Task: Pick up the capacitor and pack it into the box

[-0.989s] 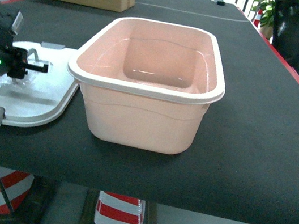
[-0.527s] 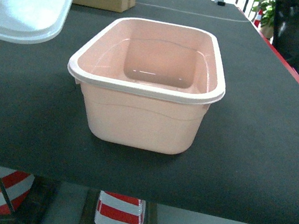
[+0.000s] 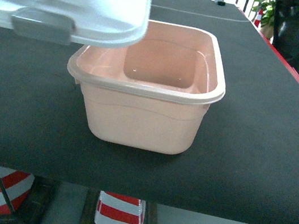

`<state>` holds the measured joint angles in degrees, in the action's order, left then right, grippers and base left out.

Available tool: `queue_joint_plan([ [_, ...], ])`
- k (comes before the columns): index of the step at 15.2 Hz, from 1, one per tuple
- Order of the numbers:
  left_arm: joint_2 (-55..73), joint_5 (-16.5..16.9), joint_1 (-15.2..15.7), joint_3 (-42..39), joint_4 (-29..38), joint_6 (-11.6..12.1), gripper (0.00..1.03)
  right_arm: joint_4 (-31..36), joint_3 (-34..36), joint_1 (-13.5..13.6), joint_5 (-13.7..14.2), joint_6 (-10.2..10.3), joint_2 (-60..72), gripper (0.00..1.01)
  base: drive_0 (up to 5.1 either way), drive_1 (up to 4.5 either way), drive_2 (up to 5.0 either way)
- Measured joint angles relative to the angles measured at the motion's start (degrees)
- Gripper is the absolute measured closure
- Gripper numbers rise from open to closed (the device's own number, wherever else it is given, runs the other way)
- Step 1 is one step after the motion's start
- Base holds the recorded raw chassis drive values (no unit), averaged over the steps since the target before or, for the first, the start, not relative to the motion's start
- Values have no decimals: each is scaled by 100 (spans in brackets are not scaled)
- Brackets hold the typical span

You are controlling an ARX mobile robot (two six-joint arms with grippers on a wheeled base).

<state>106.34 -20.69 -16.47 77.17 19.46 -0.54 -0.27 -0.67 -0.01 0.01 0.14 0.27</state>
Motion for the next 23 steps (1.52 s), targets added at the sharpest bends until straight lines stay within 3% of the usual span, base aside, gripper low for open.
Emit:
queue_joint_plan([
  [3, 586, -358, -831, 765, -417, -245, 101, 0, 0, 0, 0, 0, 0, 3, 0, 0, 0],
  [6, 1036, -540, -1178, 1228, -800, -402, 101, -2, 0, 0, 0, 0, 0, 3, 0, 0, 0],
  [11, 1408, -678, -1209, 1574, -1268, -662, 101, -2, 0, 0, 0, 0, 0, 3, 0, 0, 0],
  [16, 1447, -422, -1130, 1379, -1303, -706, 101, -2, 0, 0, 0, 0, 0, 3, 0, 0, 0],
  [18, 1447, -118, -1086, 1231, -964, -721, 89, -2, 0, 0, 0, 0, 0, 3, 0, 0, 0],
  [21, 1259, 688, -1067, 728, 267, -686, 53, -2, 0, 0, 0, 0, 0, 3, 0, 0, 0],
  [23, 793, 984, -1069, 372, 957, -699, 32, -2, 0, 0, 0, 0, 0, 3, 0, 0, 0],
])
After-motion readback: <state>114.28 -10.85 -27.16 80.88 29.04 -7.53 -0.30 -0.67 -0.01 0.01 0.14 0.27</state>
